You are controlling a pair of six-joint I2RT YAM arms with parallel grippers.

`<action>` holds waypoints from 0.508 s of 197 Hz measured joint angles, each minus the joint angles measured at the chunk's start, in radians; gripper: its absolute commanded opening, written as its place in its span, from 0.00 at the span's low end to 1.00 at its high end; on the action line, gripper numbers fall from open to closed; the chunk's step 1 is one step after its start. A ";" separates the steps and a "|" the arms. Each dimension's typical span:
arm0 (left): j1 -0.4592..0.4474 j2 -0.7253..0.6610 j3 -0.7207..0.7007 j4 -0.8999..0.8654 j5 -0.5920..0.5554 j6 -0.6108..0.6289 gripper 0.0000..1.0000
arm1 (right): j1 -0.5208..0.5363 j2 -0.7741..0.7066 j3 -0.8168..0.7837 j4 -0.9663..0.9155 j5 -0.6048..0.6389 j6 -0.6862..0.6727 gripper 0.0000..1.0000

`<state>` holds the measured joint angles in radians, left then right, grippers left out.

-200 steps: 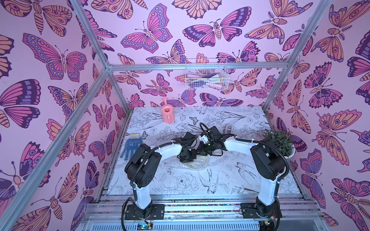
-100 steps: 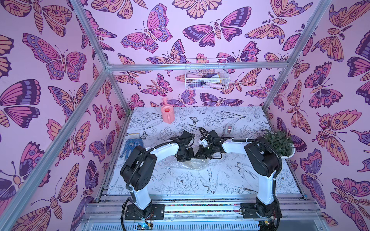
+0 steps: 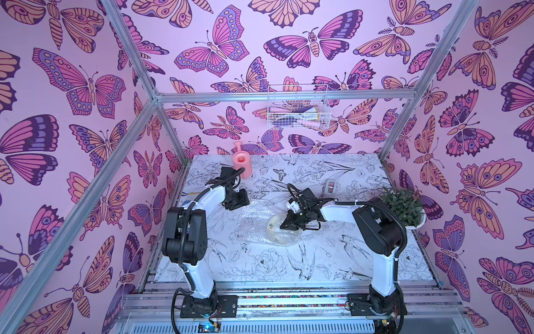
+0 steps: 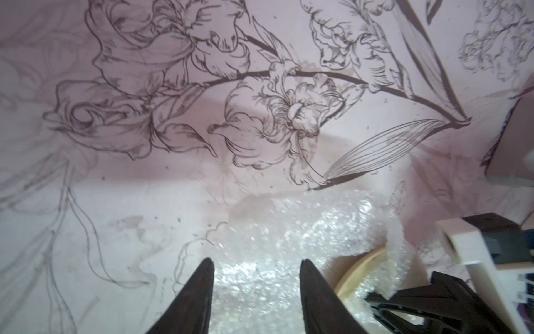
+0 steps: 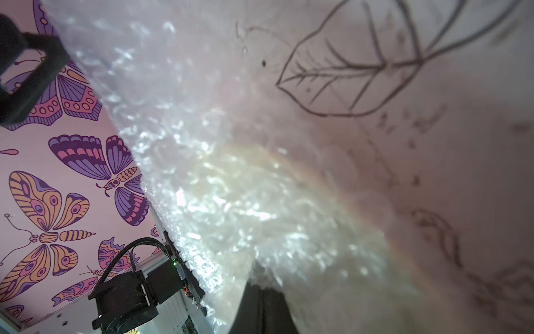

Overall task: Wrap dinner plates in bubble wrap
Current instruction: Wrap the plate in the bubble wrap.

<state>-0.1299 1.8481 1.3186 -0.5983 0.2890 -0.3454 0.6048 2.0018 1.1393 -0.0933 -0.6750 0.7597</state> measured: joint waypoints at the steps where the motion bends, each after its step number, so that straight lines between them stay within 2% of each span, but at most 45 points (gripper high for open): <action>1: 0.003 0.005 0.004 -0.001 0.003 0.002 0.53 | 0.000 0.000 0.000 0.000 0.000 0.000 0.00; 31: 0.056 0.108 0.071 0.003 0.089 0.058 0.54 | 0.000 0.000 -0.002 0.001 0.000 0.000 0.00; 70: 0.076 0.159 0.079 0.045 0.246 0.076 0.45 | 0.000 0.000 -0.003 0.004 0.000 0.002 0.00; 100: 0.076 0.162 0.069 0.068 0.313 0.076 0.32 | 0.000 0.000 -0.005 0.008 0.000 0.004 0.00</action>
<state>-0.0536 2.0102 1.3880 -0.5308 0.6022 -0.2695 0.6048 2.0018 1.1347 -0.0849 -0.6754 0.7635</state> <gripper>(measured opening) 0.369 0.051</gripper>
